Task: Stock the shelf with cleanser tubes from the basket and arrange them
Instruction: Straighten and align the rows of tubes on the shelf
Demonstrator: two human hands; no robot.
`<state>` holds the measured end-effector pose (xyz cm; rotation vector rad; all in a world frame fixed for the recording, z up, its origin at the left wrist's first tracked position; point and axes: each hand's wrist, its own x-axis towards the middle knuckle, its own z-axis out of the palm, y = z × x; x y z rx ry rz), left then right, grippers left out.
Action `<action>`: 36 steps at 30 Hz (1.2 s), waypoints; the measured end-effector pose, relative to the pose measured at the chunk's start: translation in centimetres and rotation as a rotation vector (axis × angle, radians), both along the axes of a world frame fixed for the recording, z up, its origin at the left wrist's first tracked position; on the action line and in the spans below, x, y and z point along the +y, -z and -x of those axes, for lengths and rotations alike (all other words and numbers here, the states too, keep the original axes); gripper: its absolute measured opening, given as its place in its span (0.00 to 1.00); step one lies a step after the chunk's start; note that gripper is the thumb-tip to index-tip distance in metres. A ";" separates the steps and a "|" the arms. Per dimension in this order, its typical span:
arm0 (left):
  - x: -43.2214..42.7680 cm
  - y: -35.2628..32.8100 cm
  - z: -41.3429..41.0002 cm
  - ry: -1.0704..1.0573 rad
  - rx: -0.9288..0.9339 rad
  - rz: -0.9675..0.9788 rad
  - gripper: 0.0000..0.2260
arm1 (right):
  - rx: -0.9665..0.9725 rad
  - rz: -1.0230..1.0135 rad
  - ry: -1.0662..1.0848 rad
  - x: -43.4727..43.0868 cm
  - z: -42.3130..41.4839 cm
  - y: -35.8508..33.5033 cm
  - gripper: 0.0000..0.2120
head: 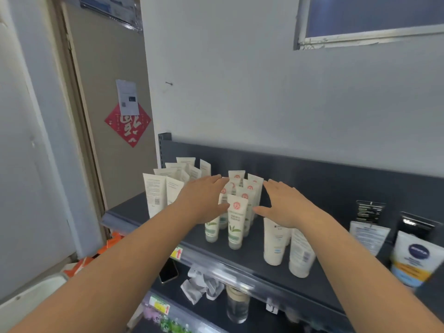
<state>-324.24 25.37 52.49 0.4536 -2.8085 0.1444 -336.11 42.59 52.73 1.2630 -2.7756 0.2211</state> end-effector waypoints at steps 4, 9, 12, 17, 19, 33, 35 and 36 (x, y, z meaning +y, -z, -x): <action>-4.2 0.4 -1.9 0.013 0.002 0.021 0.30 | 0.019 0.009 0.058 -3.2 -2.1 0.6 0.36; -7.7 1.0 -3.9 0.048 -0.027 0.021 0.30 | -0.008 0.025 0.136 -5.3 -4.0 1.3 0.37; -8.9 1.3 -4.3 0.070 -0.029 0.003 0.29 | -0.010 0.025 0.157 -5.8 -5.0 1.3 0.36; -10.0 2.1 -4.2 0.109 -0.005 -0.014 0.30 | 0.008 0.039 0.158 -6.6 -5.4 1.1 0.37; -10.5 2.4 -3.9 0.113 0.015 -0.026 0.30 | 0.002 0.046 0.141 -7.2 -5.5 1.1 0.36; -19.0 2.9 -4.7 0.044 0.129 -0.218 0.31 | 0.003 0.020 -0.026 -12.7 -5.2 1.0 0.35; -20.4 3.0 -4.7 0.035 0.123 -0.233 0.30 | 0.013 0.011 -0.044 -13.7 -5.4 1.4 0.35; -21.1 2.9 -4.6 0.035 0.120 -0.237 0.30 | 0.021 0.008 -0.054 -14.2 -5.4 1.5 0.34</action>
